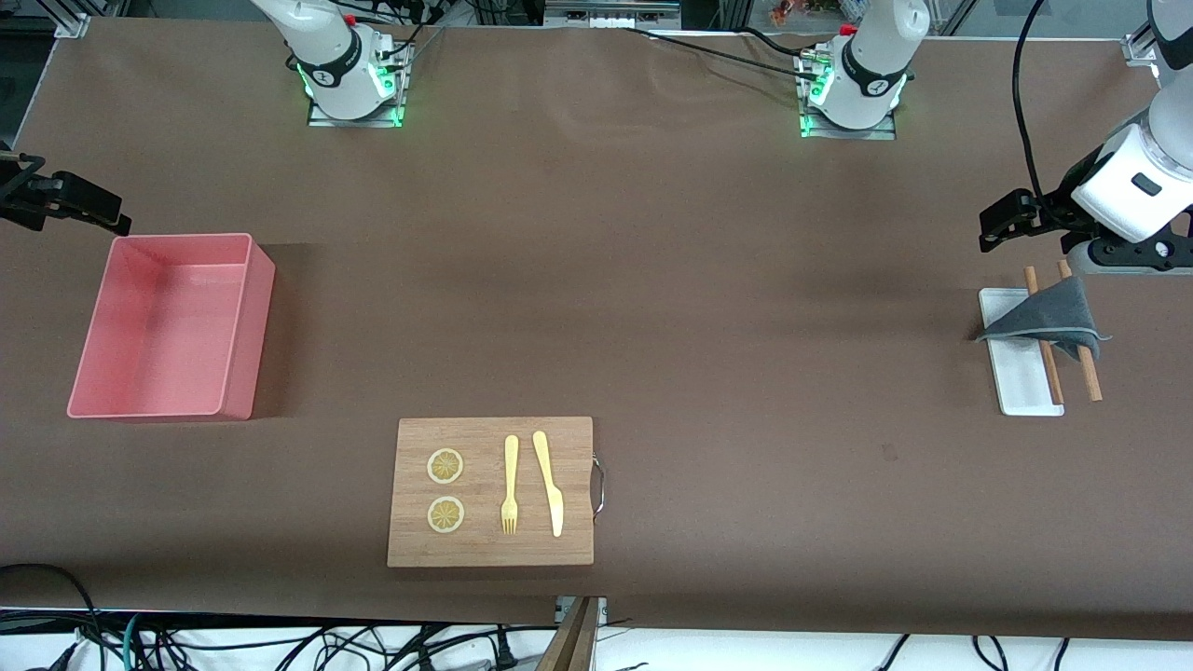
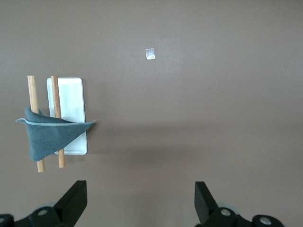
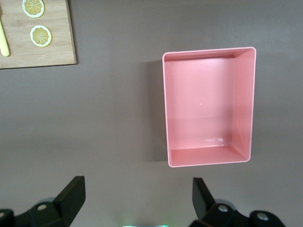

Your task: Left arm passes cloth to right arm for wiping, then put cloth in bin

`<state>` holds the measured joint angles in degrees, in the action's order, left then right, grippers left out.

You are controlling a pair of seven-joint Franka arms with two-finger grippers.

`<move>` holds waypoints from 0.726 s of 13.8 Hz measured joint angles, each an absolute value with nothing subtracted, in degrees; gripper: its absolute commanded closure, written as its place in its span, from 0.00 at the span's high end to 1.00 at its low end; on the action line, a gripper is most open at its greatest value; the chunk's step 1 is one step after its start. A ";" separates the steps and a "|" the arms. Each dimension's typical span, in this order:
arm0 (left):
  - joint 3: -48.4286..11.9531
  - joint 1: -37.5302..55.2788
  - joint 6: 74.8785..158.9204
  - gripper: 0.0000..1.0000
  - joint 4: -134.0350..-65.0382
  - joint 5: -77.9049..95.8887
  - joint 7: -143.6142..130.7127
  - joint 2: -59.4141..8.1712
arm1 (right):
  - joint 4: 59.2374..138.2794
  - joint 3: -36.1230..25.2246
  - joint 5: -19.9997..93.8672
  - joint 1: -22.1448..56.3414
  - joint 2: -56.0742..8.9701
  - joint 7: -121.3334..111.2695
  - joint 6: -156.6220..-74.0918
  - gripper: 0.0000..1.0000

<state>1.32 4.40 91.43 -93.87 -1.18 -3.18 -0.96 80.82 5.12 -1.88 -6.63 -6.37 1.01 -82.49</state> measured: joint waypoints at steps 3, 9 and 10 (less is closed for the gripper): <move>1.33 4.40 91.28 1.00 -93.86 -1.18 -3.18 -0.98 | 80.82 5.11 -1.88 -6.63 -6.37 1.01 -82.49 1.00; 1.34 4.40 88.53 1.00 -93.85 -1.18 -3.18 -1.25 | 80.82 5.10 -1.88 -6.63 -6.37 1.01 -82.49 1.00; 1.35 4.40 88.07 1.00 -93.85 -1.18 -3.18 -1.25 | 80.82 5.10 -1.88 -6.63 -6.37 1.01 -82.49 1.00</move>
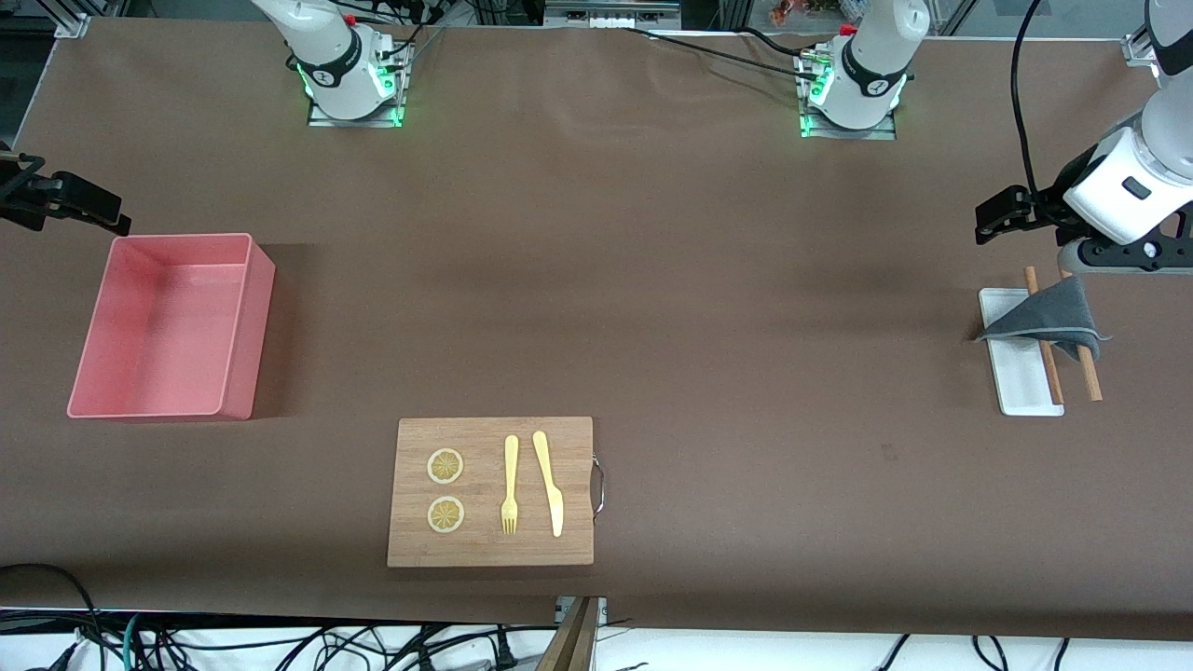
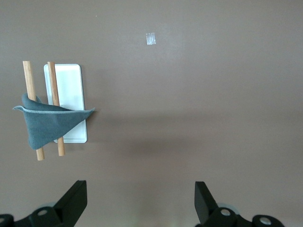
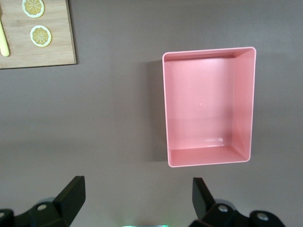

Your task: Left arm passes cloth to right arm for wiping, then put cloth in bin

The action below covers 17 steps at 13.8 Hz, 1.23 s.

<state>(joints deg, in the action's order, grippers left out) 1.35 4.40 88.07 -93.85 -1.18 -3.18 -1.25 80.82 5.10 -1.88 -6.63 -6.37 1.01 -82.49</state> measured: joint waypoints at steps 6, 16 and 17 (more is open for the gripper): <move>1.58 4.31 82.85 1.00 -93.05 -1.18 0.44 -1.25 | 80.82 5.10 -1.88 -6.63 -6.38 1.01 -82.50 1.00; 2.46 -13.74 83.54 1.00 -92.96 0.21 47.63 -7.18 | 80.82 5.03 -1.86 -6.63 -6.38 1.01 -82.50 1.00; 2.52 -16.39 84.54 1.00 -92.96 1.98 53.55 -8.86 | 80.80 5.02 -1.85 -6.63 -6.38 1.01 -82.50 1.00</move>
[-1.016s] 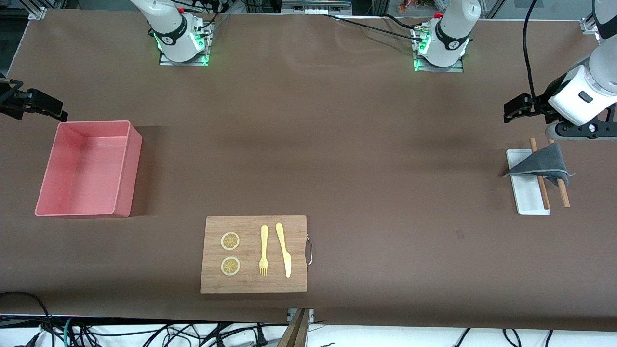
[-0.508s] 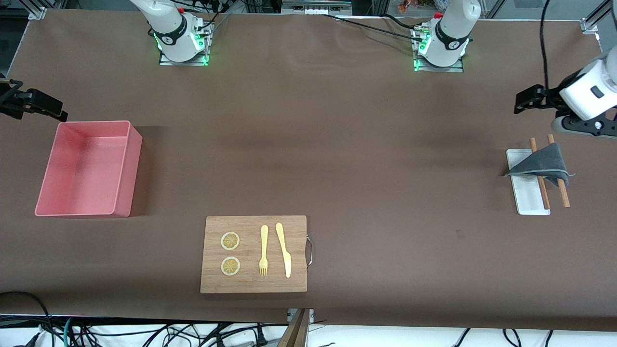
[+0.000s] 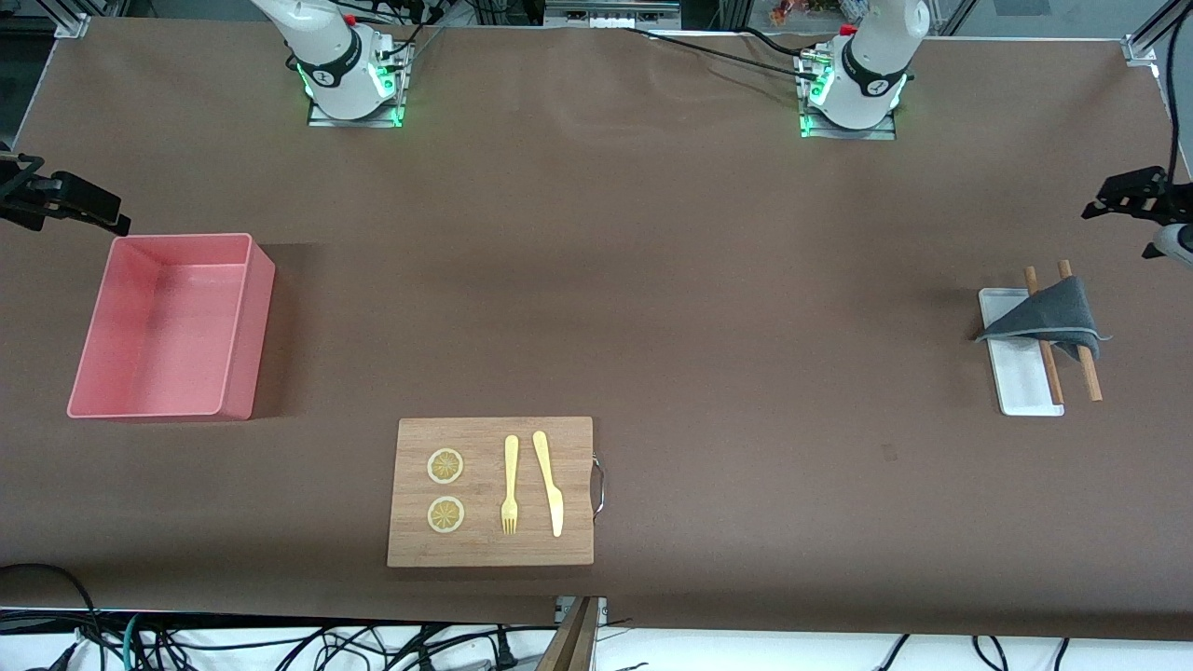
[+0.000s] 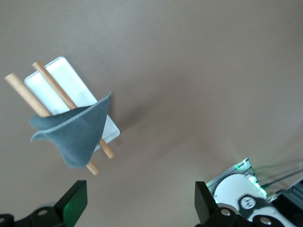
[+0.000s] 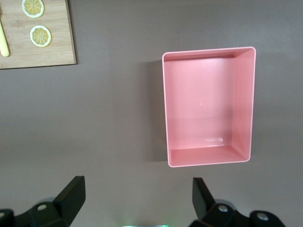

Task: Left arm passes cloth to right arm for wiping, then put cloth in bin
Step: 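Lower the left gripper toward the grey cloth on the white tray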

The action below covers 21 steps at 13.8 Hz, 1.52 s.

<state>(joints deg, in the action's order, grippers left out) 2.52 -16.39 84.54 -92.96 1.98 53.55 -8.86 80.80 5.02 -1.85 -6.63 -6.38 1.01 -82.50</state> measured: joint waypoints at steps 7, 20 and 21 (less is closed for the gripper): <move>2.73 -33.57 91.48 1.00 -90.72 15.88 91.88 -24.41 | 80.79 5.00 -1.82 -6.63 -6.39 1.01 -82.50 1.00; 1.97 -39.52 91.64 0.87 -73.98 24.98 112.31 -42.44 | 80.79 4.98 -1.76 -6.63 -6.60 1.01 -82.52 1.00; 1.97 -39.58 91.64 0.87 -73.47 26.53 113.09 -43.16 | 80.79 4.91 -1.76 -6.63 -6.61 1.01 -82.52 1.00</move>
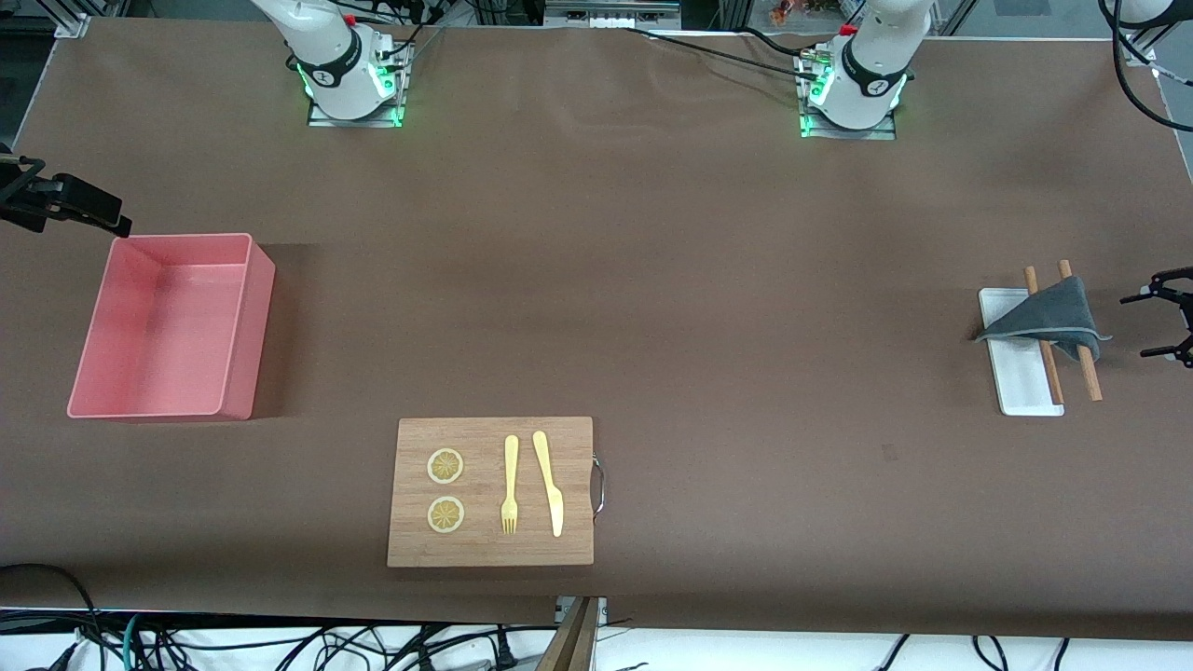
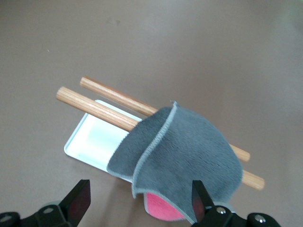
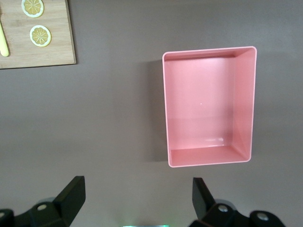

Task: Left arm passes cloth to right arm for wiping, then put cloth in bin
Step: 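Lower the left gripper toward the grey cloth on the white tray, then close the left gripper on the grey cloth and lift it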

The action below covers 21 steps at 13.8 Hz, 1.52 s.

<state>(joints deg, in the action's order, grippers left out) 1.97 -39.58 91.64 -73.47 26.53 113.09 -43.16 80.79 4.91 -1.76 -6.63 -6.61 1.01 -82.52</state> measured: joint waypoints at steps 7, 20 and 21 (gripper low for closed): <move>1.91 -40.09 91.49 0.58 -72.61 28.38 117.04 -46.22 | 80.79 4.45 -1.76 -6.64 -6.76 1.01 -83.61 1.00; 1.91 -41.26 90.58 0.33 -72.61 28.38 117.54 -47.19 | 80.79 4.45 -1.76 -6.64 -7.14 1.01 -84.49 1.00; 1.91 -41.27 90.40 0.33 -72.61 28.38 117.59 -47.24 | 80.79 4.45 -1.75 -6.64 -7.14 1.01 -84.55 1.00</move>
